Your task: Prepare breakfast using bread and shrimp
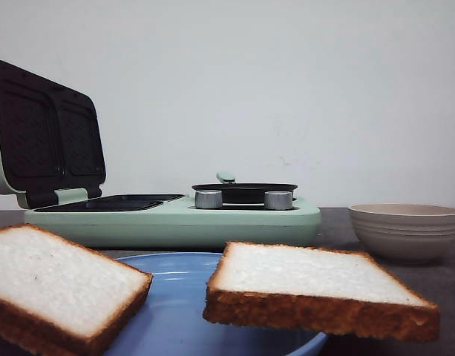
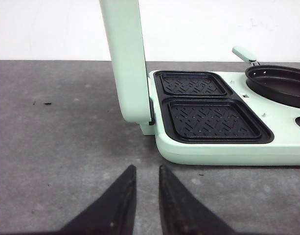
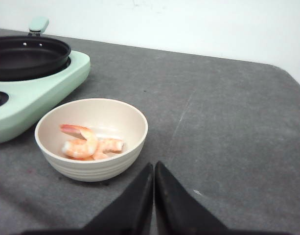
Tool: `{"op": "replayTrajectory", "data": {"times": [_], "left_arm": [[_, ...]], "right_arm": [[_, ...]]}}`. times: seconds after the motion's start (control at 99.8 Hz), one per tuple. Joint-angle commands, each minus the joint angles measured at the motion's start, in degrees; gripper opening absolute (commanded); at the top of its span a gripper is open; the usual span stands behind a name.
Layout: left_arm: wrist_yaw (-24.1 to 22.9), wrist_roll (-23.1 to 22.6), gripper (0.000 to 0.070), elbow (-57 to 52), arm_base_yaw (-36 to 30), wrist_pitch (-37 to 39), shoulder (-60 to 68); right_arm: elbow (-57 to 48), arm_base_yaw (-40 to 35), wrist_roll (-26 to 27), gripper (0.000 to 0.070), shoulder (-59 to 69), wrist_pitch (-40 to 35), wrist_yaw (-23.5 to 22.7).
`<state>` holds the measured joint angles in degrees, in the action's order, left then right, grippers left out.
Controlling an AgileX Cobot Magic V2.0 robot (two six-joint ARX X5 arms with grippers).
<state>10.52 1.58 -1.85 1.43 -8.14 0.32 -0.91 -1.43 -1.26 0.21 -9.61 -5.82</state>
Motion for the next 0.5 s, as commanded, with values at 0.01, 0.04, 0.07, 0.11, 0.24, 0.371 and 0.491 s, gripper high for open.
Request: {"op": "replayTrajectory", "data": {"times": [0.01,0.04,0.07,0.11,0.24,0.371,0.491], "left_arm": [[0.3,2.8,0.0,0.9,0.0,0.0,0.0],[0.3,3.8,0.0,0.9,0.0,-0.2,0.0],[0.3,4.7,0.0,0.9,0.0,-0.3,0.0],[0.2,5.8,0.0,0.9,0.0,-0.5,0.0],[-0.3,8.6,0.0,0.9,0.0,-2.6,0.0],[-0.4,11.4,0.0,0.8,0.0,-2.7,0.1],[-0.2,15.4,0.0001,0.8,0.0,-2.7,0.1]], "right_arm": [[0.3,0.1,3.8,0.0,0.0,0.6,-0.1],[0.3,0.1,4.7,0.0,0.0,0.6,-0.1],[0.3,0.1,5.5,0.0,0.0,0.6,-0.1],[0.3,0.1,6.2,0.0,0.0,0.6,-0.1],[0.2,0.1,8.7,0.0,0.0,0.5,0.1],[0.0,0.1,12.7,0.0,0.0,0.5,1.6],[-0.7,0.1,15.6,0.0,0.0,-0.1,1.6]]}}
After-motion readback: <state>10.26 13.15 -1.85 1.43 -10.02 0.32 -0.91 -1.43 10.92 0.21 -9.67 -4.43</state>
